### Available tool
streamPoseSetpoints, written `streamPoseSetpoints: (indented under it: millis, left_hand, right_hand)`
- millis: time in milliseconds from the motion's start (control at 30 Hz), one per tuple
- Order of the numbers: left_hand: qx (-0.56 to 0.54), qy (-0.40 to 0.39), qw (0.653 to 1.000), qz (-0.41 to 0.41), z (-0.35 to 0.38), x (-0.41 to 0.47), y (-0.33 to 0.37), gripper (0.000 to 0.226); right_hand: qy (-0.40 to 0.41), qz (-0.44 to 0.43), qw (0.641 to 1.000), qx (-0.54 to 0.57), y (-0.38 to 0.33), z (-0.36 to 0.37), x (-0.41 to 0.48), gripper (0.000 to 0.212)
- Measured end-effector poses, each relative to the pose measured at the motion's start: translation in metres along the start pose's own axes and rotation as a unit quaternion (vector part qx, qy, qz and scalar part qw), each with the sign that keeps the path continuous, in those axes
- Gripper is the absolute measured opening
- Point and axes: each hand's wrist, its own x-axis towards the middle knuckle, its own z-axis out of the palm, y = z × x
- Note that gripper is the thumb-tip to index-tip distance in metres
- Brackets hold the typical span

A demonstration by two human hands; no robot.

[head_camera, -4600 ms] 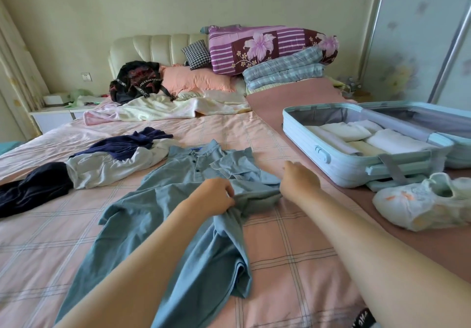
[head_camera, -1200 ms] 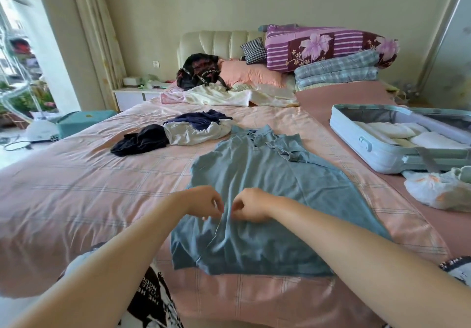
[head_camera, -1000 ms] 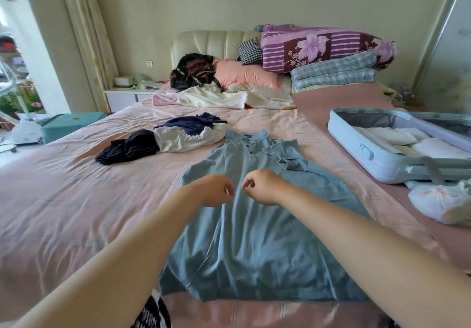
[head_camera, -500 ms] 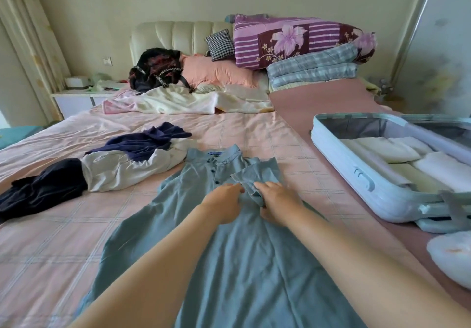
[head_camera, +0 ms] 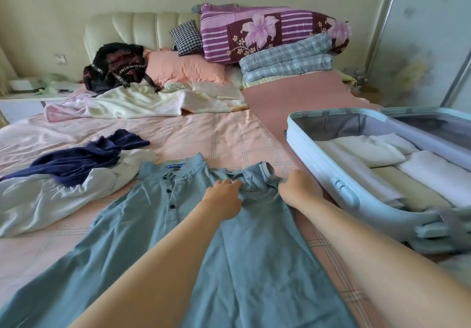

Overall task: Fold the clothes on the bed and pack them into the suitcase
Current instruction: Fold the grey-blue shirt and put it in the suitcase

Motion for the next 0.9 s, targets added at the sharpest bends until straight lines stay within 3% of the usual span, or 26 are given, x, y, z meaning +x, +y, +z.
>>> streamPoseSetpoints:
  millis: [100, 200, 267, 367, 433, 500, 567, 633, 667, 733, 800, 900]
  left_hand:
    - [-0.031, 0.003, 1.000, -0.001, 0.002, 0.014, 0.008, 0.048]
    - [-0.168, 0.011, 0.986, -0.016, -0.001, 0.026, 0.014, 0.037]
    - [-0.313, 0.023, 0.948, -0.061, -0.008, 0.028, 0.021, 0.035]
    - [-0.467, 0.007, 0.878, -0.107, -0.028, 0.030, 0.024, 0.040]
    - [-0.545, -0.007, 0.829, -0.129, -0.044, 0.026, 0.014, 0.041]
    - [-0.572, 0.006, 0.806, -0.150, -0.053, 0.020, -0.006, 0.038]
    - [-0.518, 0.061, 0.837, -0.163, -0.052, 0.011, -0.033, 0.026]
    - [-0.438, 0.124, 0.871, -0.185, -0.048, -0.001, -0.062, 0.029]
    - [-0.400, 0.145, 0.884, -0.193, -0.049, -0.007, -0.074, 0.033]
    - [-0.335, 0.167, 0.908, -0.187, -0.051, -0.013, -0.096, 0.039]
    - [-0.278, 0.172, 0.928, -0.176, -0.054, -0.013, -0.113, 0.041]
    - [-0.162, 0.118, 0.964, -0.177, -0.051, -0.015, -0.129, 0.049]
  right_hand:
    - [-0.052, 0.048, 0.992, 0.103, -0.004, 0.012, 0.004, 0.028]
    - [-0.037, 0.096, 0.975, 0.198, -0.009, 0.018, 0.012, 0.038]
    - [-0.023, 0.092, 0.956, 0.276, -0.014, 0.018, 0.014, 0.027]
    - [-0.010, 0.021, 0.931, 0.365, -0.032, 0.013, 0.007, 0.021]
    - [-0.044, -0.044, 0.918, 0.392, -0.053, 0.009, -0.005, 0.026]
    - [-0.115, -0.104, 0.904, 0.398, -0.075, 0.013, -0.018, 0.044]
    - [-0.221, -0.135, 0.879, 0.400, -0.097, 0.018, -0.030, 0.054]
    - [-0.285, -0.103, 0.857, 0.417, -0.110, 0.023, -0.033, 0.044]
    - [-0.274, -0.078, 0.860, 0.424, -0.115, 0.024, -0.032, 0.037]
    - [-0.196, -0.069, 0.900, 0.383, -0.116, 0.028, -0.026, 0.026]
    - [-0.114, -0.124, 0.949, 0.268, -0.111, 0.033, -0.017, 0.027]
    - [-0.112, -0.206, 0.965, 0.115, -0.108, 0.041, -0.009, 0.037]
